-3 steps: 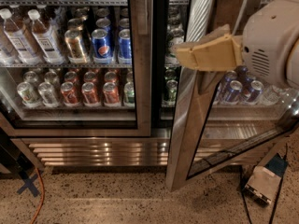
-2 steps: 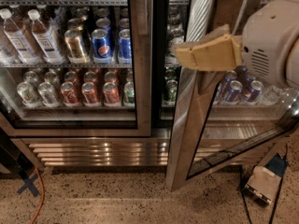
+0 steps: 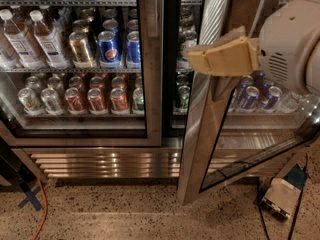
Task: Open right fridge door
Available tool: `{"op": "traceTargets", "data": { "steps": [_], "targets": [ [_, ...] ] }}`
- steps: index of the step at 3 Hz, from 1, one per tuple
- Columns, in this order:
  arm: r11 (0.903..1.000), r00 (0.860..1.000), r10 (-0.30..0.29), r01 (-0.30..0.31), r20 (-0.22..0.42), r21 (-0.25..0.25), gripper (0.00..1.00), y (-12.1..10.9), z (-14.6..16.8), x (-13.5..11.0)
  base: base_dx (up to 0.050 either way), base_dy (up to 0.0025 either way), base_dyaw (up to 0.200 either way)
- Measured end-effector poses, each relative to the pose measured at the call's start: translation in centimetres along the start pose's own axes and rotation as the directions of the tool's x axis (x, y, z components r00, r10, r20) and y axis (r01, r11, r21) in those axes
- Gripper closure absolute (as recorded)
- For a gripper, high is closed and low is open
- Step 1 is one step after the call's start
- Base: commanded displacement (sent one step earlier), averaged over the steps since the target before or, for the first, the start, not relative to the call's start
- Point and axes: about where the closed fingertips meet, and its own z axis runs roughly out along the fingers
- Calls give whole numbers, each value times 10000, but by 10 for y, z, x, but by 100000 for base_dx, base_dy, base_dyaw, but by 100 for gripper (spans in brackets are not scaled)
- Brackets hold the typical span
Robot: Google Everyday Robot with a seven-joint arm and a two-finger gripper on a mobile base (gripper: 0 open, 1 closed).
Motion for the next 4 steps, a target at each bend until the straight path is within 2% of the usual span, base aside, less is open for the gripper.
{"op": "traceTargets", "data": {
  "steps": [4],
  "targets": [
    [10000,10000,0,0,0,0,0,0,0,0,0,0,0]
  ]
}}
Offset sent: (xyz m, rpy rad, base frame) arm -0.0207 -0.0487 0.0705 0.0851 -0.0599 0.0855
